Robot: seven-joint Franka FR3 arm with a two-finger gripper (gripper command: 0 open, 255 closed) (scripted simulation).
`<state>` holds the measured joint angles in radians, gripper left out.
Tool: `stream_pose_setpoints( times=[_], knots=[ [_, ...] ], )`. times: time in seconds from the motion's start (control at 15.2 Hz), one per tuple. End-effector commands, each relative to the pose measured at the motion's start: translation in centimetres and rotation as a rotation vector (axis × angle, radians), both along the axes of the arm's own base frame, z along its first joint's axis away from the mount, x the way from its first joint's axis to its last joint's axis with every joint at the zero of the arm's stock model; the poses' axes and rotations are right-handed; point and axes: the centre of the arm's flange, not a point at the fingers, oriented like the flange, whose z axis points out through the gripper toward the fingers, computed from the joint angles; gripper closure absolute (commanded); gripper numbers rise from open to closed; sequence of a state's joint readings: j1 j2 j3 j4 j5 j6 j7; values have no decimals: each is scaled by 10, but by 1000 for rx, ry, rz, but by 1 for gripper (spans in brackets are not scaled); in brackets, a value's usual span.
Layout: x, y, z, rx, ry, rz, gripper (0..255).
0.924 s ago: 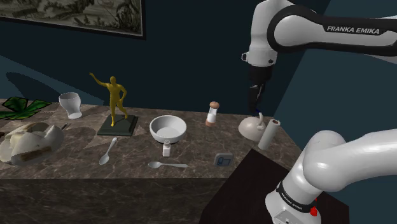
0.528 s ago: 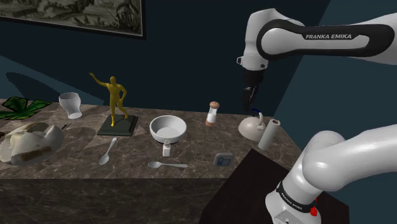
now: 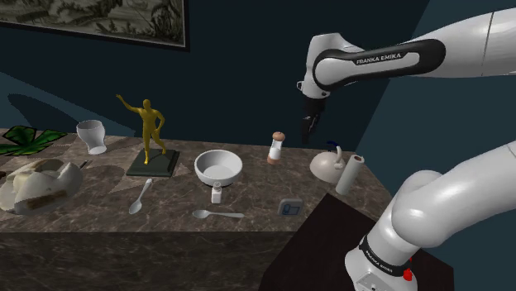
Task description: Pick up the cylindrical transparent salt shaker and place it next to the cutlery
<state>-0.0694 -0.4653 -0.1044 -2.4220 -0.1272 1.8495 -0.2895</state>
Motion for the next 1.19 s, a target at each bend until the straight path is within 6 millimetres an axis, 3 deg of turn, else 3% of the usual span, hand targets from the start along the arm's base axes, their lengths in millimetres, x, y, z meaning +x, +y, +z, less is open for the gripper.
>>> stream_pose_setpoints(
  times=[0.0, 1.12],
  knots=[
    [17, -19, -12, 0, -16, 6, 0],
    [159, -143, -107, 6, -134, 47, 0]
  ],
)
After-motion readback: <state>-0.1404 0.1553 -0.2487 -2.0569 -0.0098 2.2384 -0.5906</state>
